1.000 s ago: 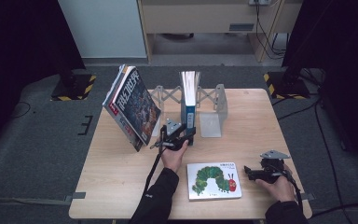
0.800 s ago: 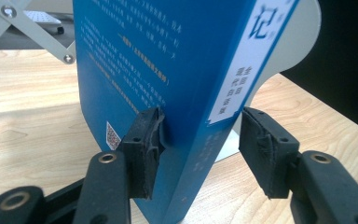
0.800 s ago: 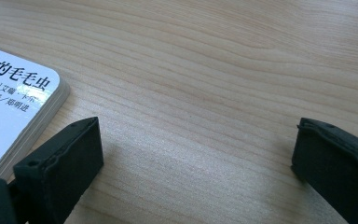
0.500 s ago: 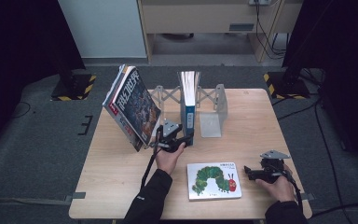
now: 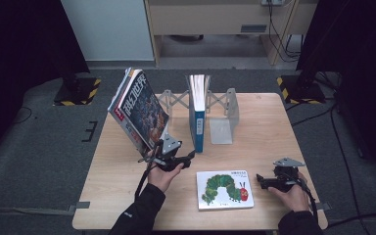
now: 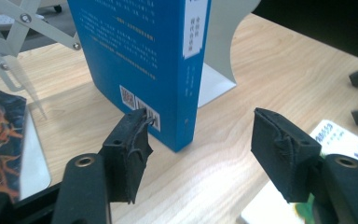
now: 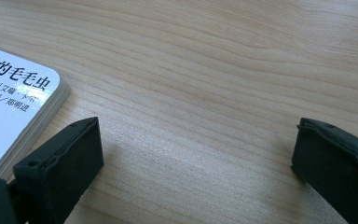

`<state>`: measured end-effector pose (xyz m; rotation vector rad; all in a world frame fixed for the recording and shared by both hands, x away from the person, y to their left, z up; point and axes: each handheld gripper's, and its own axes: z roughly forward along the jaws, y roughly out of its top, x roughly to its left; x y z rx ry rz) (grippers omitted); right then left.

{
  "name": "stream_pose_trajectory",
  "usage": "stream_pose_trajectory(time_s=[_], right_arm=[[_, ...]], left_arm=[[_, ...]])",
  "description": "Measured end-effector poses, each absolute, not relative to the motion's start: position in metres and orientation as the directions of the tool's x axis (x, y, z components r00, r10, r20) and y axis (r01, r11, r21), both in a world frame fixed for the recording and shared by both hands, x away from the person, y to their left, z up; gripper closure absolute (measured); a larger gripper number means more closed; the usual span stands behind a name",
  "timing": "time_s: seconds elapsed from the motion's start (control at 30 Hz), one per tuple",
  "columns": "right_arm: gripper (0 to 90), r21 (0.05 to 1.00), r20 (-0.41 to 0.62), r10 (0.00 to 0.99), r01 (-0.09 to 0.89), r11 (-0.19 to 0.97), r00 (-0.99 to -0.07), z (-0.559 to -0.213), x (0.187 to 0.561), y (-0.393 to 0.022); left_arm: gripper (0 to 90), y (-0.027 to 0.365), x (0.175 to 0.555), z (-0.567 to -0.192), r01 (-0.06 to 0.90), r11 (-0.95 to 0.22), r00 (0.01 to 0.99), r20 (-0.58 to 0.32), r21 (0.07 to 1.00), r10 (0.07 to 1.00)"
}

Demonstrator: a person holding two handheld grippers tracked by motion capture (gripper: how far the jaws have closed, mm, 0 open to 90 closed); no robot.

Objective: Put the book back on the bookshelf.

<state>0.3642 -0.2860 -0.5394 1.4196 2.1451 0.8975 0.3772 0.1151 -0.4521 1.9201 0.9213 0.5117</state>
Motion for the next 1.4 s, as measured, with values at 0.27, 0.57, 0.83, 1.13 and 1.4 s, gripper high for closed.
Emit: stream_pose_trajectory(time_s=[0.27, 0.57, 0.83, 1.13, 1.4], right_arm=[[2.2, 0.707, 0.01, 0.919, 0.652, 0.272, -0.394, -0.539, 0.364, -0.286], [4.0, 0.711, 0.004, 0.921, 0.648, 0.272, -0.39, -0.539, 0.363, -0.286], [15.2, 0.724, 0.006, 0.907, 0.628, 0.287, -0.421, -0.537, 0.359, -0.285], [35.0, 0.721, 0.069, 0.875, 0.63, 0.288, -0.479, -0.53, 0.35, -0.277], [47.0, 0.733, 0.194, 0.828, 0.638, 0.234, -0.526, -0.522, 0.345, -0.262]], left_arm=[[28.9, 0.127, 0.358, -0.468, 0.438, -0.344, 0.664, -0.042, 0.83, 0.746], [25.3, 0.135, 0.349, -0.497, 0.457, -0.401, 0.679, -0.02, 0.794, 0.734], [23.4, 0.128, 0.353, -0.519, 0.483, -0.477, 0.697, 0.008, 0.735, 0.717], [22.2, 0.112, 0.35, -0.532, 0.486, -0.512, 0.726, 0.0, 0.708, 0.688], [16.8, 0.105, 0.346, -0.536, 0.468, -0.503, 0.732, 0.0, 0.726, 0.681]])
